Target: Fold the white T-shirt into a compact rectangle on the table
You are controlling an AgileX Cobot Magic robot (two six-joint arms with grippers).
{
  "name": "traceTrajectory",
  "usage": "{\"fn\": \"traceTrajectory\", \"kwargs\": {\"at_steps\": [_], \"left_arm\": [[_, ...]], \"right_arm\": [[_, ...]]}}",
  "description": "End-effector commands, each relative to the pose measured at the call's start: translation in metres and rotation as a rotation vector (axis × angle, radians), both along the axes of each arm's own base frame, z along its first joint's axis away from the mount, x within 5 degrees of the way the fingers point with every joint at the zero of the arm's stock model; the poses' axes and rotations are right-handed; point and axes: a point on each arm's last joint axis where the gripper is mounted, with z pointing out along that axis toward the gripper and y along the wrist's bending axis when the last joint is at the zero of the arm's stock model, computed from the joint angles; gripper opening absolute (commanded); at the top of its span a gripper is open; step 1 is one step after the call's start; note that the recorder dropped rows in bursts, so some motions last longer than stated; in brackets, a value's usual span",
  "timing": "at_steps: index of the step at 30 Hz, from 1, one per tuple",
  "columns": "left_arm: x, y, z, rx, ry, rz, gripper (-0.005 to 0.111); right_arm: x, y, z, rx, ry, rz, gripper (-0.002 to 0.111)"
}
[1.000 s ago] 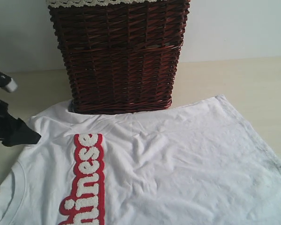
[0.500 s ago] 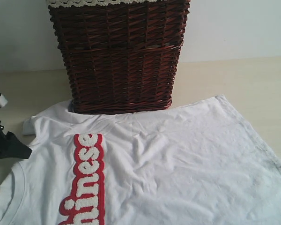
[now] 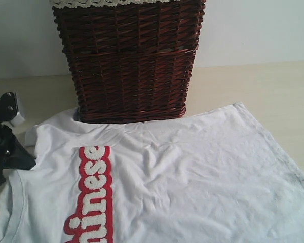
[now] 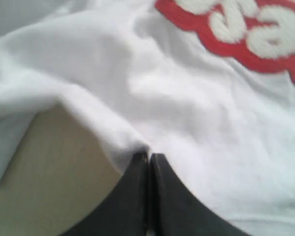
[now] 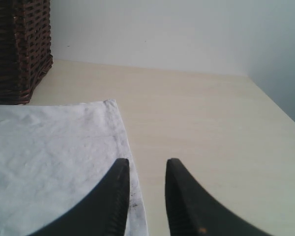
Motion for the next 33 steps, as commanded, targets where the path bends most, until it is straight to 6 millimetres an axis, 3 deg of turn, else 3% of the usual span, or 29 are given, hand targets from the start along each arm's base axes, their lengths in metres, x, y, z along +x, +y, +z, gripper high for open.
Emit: {"fn": "traceTrajectory", "kwargs": {"at_steps": [1, 5, 7, 12, 14, 16, 22, 26, 33], "left_arm": [[-0.017, -0.021, 0.003, 0.046, -0.019, -0.420, 0.000], [-0.021, -0.058, -0.001, 0.063, -0.052, -0.550, 0.001], [-0.024, -0.070, -0.003, 0.062, -0.052, -0.603, 0.011], [-0.027, -0.081, -0.015, 0.036, -0.002, -0.605, 0.051], [-0.025, -0.084, -0.016, 0.004, 0.013, -0.524, 0.060], [-0.020, -0.086, -0.014, -0.012, 0.021, -0.403, 0.061], [-0.005, -0.071, 0.019, -0.147, -0.035, -0.058, 0.060], [-0.010, -0.053, 0.039, -0.268, 0.033, 0.012, 0.060], [0.000, 0.006, 0.032, -0.303, 0.147, 0.404, 0.060]], "right_arm": [[0.000, 0.000, 0.000, -0.010, -0.017, -0.001, 0.027], [0.000, 0.000, 0.000, -0.010, -0.017, -0.001, 0.027], [0.000, 0.000, 0.000, -0.010, -0.017, -0.001, 0.027], [0.000, 0.000, 0.000, -0.010, -0.017, -0.001, 0.027], [0.000, 0.000, 0.000, -0.010, -0.017, -0.001, 0.027], [0.000, 0.000, 0.000, -0.010, -0.017, -0.001, 0.027], [0.000, 0.000, 0.000, -0.010, -0.017, -0.001, 0.027], [0.000, 0.000, 0.000, -0.010, -0.017, -0.001, 0.027], [0.000, 0.000, 0.000, -0.010, -0.017, -0.001, 0.027]]}}
